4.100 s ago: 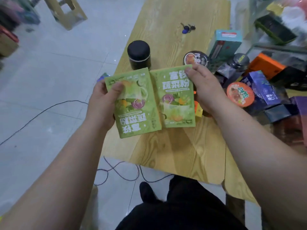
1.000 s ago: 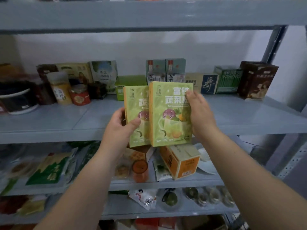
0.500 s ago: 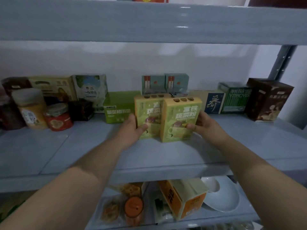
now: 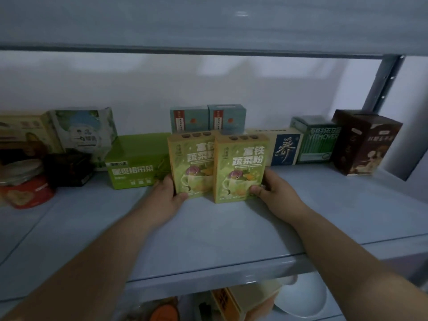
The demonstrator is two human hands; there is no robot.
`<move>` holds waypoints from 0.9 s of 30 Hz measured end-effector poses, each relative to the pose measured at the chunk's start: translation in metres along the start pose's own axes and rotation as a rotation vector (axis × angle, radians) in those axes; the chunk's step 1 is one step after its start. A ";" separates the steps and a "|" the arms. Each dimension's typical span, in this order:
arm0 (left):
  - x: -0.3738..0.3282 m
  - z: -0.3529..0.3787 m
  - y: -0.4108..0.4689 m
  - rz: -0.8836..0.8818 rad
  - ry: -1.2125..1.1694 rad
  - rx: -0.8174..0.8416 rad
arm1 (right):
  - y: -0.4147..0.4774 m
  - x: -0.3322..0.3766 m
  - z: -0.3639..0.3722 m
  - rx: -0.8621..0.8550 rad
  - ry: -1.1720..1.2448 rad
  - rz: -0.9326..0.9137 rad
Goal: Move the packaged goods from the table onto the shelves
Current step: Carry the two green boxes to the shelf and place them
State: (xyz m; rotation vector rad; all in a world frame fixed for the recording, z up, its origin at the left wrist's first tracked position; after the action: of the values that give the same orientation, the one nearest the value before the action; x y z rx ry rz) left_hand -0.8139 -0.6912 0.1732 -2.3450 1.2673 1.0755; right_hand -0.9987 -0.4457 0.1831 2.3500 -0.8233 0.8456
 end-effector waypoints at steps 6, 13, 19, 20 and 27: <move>-0.023 0.020 -0.007 0.053 0.026 0.005 | -0.009 -0.033 -0.049 0.012 -0.093 0.013; -0.104 0.125 0.002 0.081 0.205 0.050 | -0.017 -0.115 -0.148 0.013 -0.216 0.116; -0.160 0.175 0.025 -0.023 0.273 0.008 | -0.009 -0.162 -0.188 -0.083 -0.258 0.141; -0.163 0.177 0.029 -0.048 0.293 -0.003 | -0.005 -0.166 -0.185 -0.088 -0.248 0.131; -0.180 0.190 0.046 -0.089 0.390 -0.069 | 0.007 -0.179 -0.171 -0.144 -0.425 0.108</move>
State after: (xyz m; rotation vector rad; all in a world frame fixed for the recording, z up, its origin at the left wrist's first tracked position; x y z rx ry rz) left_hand -1.0046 -0.5066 0.1762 -2.7295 1.2464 0.6629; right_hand -1.1809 -0.2779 0.1771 2.4042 -1.1482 0.3100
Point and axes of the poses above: each hand's wrist, its own y-axis towards the middle knuckle, its own z-axis out of the palm, x = y × z, the point moved 4 cm from there along y, towards the middle knuckle, and after that the axes turned 11 degrees about -y, right-handed, at the moved point
